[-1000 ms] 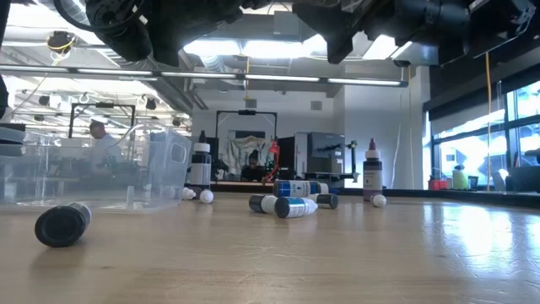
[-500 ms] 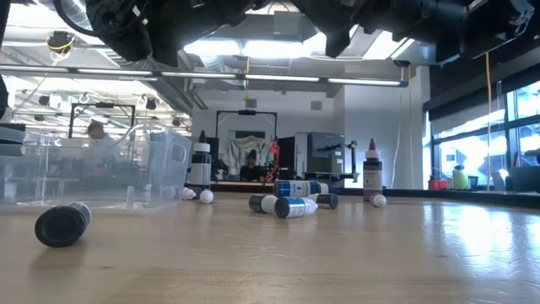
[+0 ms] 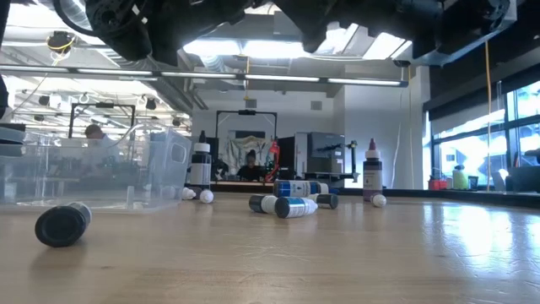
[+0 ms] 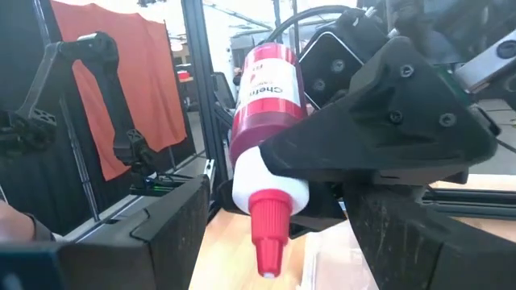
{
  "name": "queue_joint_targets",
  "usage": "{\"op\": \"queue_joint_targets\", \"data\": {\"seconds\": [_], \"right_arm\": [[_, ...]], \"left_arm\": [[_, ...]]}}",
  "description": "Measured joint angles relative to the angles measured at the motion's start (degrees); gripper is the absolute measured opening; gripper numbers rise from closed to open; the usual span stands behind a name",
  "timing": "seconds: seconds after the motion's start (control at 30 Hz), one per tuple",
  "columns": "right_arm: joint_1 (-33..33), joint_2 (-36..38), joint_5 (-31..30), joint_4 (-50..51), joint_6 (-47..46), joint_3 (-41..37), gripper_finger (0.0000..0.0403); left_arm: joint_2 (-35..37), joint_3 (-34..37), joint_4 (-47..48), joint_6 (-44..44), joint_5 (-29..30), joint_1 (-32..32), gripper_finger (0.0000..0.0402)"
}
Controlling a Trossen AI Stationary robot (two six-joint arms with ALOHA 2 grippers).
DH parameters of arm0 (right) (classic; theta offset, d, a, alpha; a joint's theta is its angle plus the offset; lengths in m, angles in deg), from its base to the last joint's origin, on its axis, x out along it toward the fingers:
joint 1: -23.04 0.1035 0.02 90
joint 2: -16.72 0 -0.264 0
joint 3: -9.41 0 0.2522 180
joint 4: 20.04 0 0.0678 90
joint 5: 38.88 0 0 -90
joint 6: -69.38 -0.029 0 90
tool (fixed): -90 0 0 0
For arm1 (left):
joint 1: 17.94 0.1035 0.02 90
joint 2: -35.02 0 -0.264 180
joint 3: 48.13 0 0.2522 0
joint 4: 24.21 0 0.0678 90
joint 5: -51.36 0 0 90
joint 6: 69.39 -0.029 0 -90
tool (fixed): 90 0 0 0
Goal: Pick & Place food coloring
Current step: Put the large red food coloring bottle into the transparent bin
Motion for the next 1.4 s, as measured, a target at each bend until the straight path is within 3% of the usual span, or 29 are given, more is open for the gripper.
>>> {"op": "queue_joint_targets", "data": {"seconds": [0.27,0.67,1.4], "right_arm": [[0.0,-0.6,0.1,0.0,0.0,0.9,0.0281],[0.0,-0.6,0.6,-0.8,0.1,0.9,0.0204],[0.0,-0.5,1.8,0.0,0.2,0.9,0.02]], "left_arm": [[0.0,0.0,-0.1,0.1,0.1,-0.4,0.0162],[0.1,0.0,0.5,2.1,0.0,-0.4,0.0161],[0.0,0.0,1.6,2.3,-0.2,-1.0,0.0161]]}}
